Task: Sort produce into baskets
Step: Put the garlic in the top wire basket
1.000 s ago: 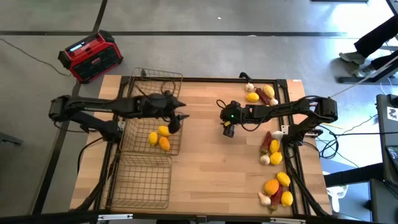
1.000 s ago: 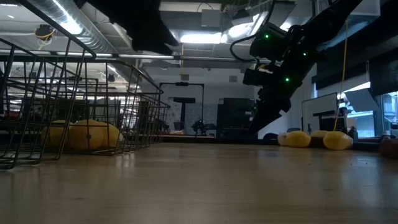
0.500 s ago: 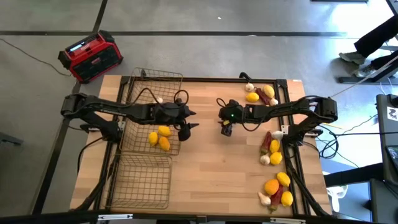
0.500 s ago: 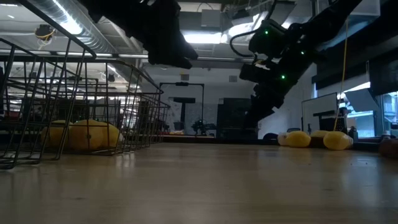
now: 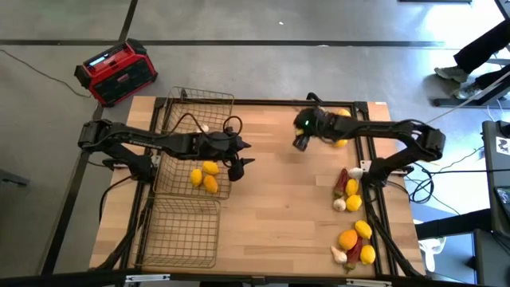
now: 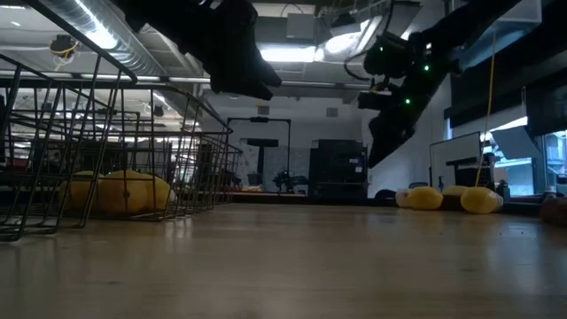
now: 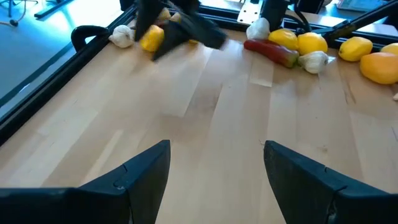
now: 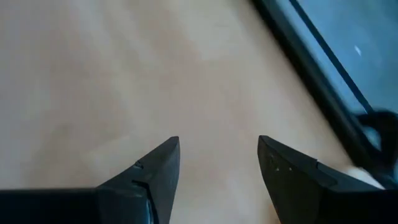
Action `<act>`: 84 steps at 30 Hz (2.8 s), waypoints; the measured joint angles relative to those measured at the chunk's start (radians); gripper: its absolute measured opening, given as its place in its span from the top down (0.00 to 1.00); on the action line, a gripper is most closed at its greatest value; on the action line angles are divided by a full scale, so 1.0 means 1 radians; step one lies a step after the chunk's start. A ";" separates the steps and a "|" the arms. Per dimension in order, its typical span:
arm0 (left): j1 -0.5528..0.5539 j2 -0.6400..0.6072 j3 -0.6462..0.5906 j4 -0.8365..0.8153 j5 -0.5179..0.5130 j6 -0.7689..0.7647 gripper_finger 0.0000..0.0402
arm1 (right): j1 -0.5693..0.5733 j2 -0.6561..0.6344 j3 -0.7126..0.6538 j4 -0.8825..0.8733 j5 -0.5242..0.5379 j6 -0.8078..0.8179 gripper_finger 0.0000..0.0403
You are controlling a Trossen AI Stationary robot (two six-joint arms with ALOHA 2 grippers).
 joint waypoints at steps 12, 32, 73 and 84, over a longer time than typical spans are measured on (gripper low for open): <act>-0.012 0.000 0.000 -0.004 0.000 -0.001 0.37 | -0.315 0.009 0.000 -0.005 0.000 0.101 0.48; -0.012 0.000 0.000 -0.012 0.000 0.000 0.36 | -0.463 0.183 0.000 0.062 -0.063 0.103 0.48; -0.011 0.000 0.000 -0.011 0.000 0.000 0.37 | -0.461 0.206 0.000 0.101 -0.274 -0.005 0.56; -0.011 0.000 0.000 -0.011 0.000 0.001 0.37 | -0.461 0.206 0.000 0.106 -0.274 -0.006 0.69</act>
